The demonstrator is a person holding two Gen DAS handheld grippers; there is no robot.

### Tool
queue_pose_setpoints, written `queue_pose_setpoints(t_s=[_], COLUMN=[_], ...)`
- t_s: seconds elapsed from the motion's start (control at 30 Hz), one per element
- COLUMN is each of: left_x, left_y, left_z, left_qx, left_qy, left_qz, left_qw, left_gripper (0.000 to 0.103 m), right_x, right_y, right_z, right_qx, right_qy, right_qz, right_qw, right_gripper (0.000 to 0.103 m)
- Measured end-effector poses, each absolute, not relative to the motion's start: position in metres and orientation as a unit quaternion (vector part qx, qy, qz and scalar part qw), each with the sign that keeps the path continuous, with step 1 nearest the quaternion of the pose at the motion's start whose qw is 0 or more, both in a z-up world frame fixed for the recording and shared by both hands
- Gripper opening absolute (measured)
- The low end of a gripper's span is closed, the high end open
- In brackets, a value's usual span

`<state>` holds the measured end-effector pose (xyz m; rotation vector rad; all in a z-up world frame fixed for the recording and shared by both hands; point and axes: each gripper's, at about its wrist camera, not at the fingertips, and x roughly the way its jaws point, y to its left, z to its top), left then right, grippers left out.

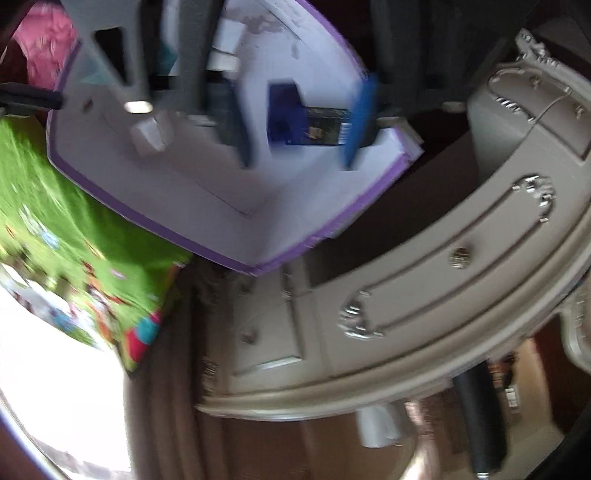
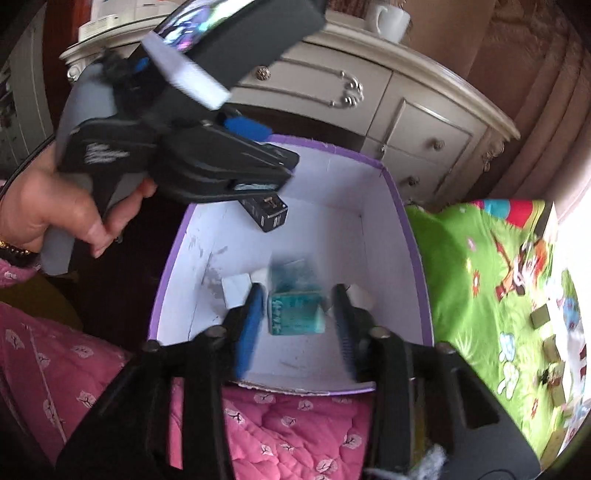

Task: Organize rigid objects
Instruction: 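Carry the tissue pack and blue holder to the storage box and release them, then grasp the white box with the left tool while the right tool grasps the black binder clip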

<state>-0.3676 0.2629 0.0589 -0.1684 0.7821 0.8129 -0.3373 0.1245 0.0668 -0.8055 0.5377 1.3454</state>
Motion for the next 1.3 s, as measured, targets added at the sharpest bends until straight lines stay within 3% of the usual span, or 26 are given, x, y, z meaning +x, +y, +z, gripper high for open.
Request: queue_pose_setpoints(t_s=[0.03,0.1,0.27,0.57,0.83,1.07,1.1,1.2,1.3], left_x=[-0.369,-0.37,-0.347,-0.185,0.025,0.111,0.117,0.117,0.094], left_y=[0.261,0.256,0.231,0.152,0.12,0.109,0.109,0.12,0.13], left_z=[0.065,0.077,0.099,0.084,0.03,0.009,0.008,0.009,0.014], left_qx=[-0.083,-0.083,-0.083,-0.047,0.031,0.032,0.029,-0.035,-0.095], left_qy=[0.352,0.322,0.294,0.378,0.444,0.451,0.45,0.444,0.44], left_qz=[0.393,0.399,0.321,0.117,0.086,0.08,0.081,0.049,0.05], left_qw=[0.845,0.855,0.896,0.917,0.891,0.889,0.889,0.894,0.892], left_gripper=[0.083,0.087,0.097,0.097,0.097,0.097,0.096,0.037,0.037], right_x=[-0.336,-0.325,-0.266,-0.121,-0.078,-0.068,-0.068,-0.067,-0.056], right_y=[0.121,0.11,0.068,-0.046,-0.103,-0.111,-0.109,-0.103,-0.099], right_z=[0.069,0.077,0.091,0.055,0.037,0.015,0.015,0.014,0.014], right_qx=[-0.351,-0.318,-0.231,-0.073,-0.032,-0.023,-0.028,-0.045,-0.053], right_qy=[0.234,0.23,0.254,0.396,0.43,0.445,0.444,0.445,0.448], right_qz=[0.598,0.601,0.541,0.297,0.23,0.227,0.228,0.234,0.239], right_qw=[0.681,0.697,0.768,0.866,0.872,0.866,0.866,0.864,0.86], right_gripper=[0.066,0.077,0.083,0.084,0.084,0.085,0.086,0.087,0.087])
